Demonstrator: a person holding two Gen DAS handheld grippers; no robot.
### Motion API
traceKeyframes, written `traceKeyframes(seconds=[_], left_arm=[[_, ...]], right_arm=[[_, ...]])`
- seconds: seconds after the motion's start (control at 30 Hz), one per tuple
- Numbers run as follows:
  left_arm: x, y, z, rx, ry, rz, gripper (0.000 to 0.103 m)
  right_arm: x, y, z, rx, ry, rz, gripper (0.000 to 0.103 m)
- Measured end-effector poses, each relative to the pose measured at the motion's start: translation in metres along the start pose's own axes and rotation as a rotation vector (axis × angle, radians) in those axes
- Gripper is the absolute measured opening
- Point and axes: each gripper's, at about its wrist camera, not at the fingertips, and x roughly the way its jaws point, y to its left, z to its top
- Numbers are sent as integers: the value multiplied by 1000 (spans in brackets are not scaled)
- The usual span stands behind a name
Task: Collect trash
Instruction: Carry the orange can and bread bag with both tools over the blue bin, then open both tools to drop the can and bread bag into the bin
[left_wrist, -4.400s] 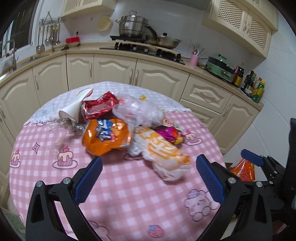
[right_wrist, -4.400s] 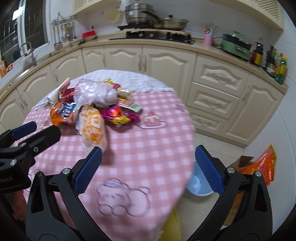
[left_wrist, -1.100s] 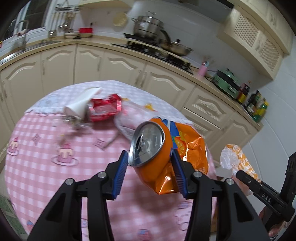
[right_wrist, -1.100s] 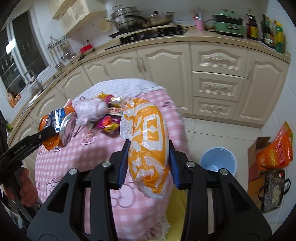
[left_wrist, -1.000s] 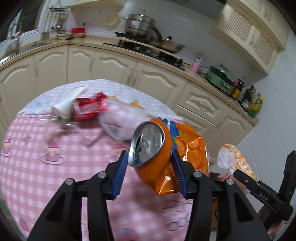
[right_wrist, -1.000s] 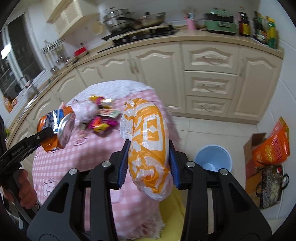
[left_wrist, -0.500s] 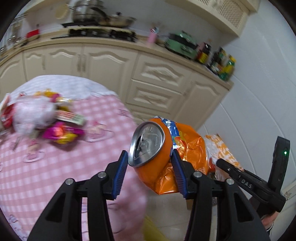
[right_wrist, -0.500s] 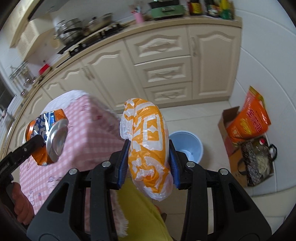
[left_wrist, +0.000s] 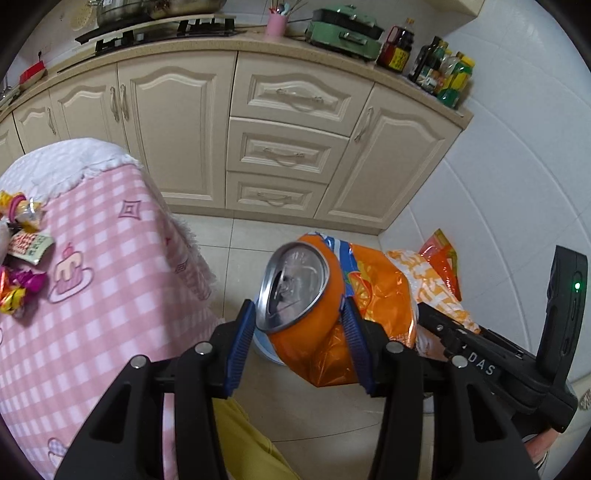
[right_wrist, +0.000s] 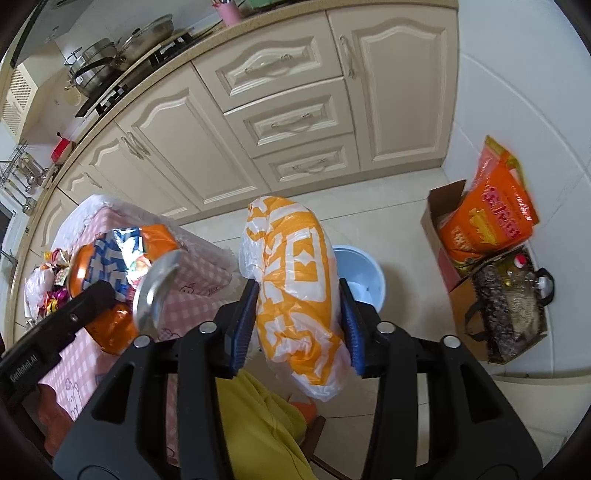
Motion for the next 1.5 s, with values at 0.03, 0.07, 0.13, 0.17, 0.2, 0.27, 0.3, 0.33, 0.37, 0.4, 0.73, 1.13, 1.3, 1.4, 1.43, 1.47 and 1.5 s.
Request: traceKeyframes(seconds=[0.03, 0.07, 0.13, 0.17, 0.2, 0.27, 0.3, 0.33, 0.37, 0.4, 0.73, 1.13, 1.3, 1.4, 1.43, 1.47, 1.5], left_arm=[[3, -1, 2, -5, 2, 9, 47], [8, -1, 4, -11, 8, 22, 47], [17, 0, 7, -23, 23, 35, 47], [21, 2, 9, -30, 31, 38, 47], [25, 2, 10, -38, 37, 42, 47], [35, 3, 12, -48, 54, 51, 47], [41, 3, 13, -52, 65, 52, 47], [45, 2, 14, -53, 71, 52, 47], [47, 2, 13, -52, 74, 53, 47], [49, 2, 12, -51, 76, 54, 47], [95, -25, 6, -7, 172, 56, 47], [148, -43, 15, -2, 251, 93, 56], [155, -40, 15, 5, 265, 110, 65], [158, -38, 14, 3, 280, 121, 65], [158, -37, 14, -1, 282, 120, 65], [157, -36, 14, -4, 282, 119, 65], [157, -36, 14, -6, 282, 118, 65]], right_arm=[[5, -1, 4, 3, 7, 9, 55], [9, -1, 8, 2, 10, 13, 63], [16, -4, 17, 1, 11, 9, 70], [19, -6, 20, 9, 12, 9, 70], [21, -9, 21, 17, 15, 10, 71], [26, -17, 24, 40, 29, 7, 71], [27, -20, 24, 48, 33, 5, 71], [29, -25, 23, 58, 39, 1, 71], [30, -29, 22, 67, 47, -4, 71], [31, -33, 21, 75, 54, -8, 70], [23, -82, 7, 158, 60, -78, 70], [25, -122, -8, 237, 96, -110, 70], [27, -125, -9, 252, 102, -106, 70], [26, -125, -10, 259, 101, -99, 70], [26, -124, -10, 259, 101, -100, 70], [26, -124, -10, 259, 101, -101, 70], [25, -124, -10, 260, 101, -103, 70]])
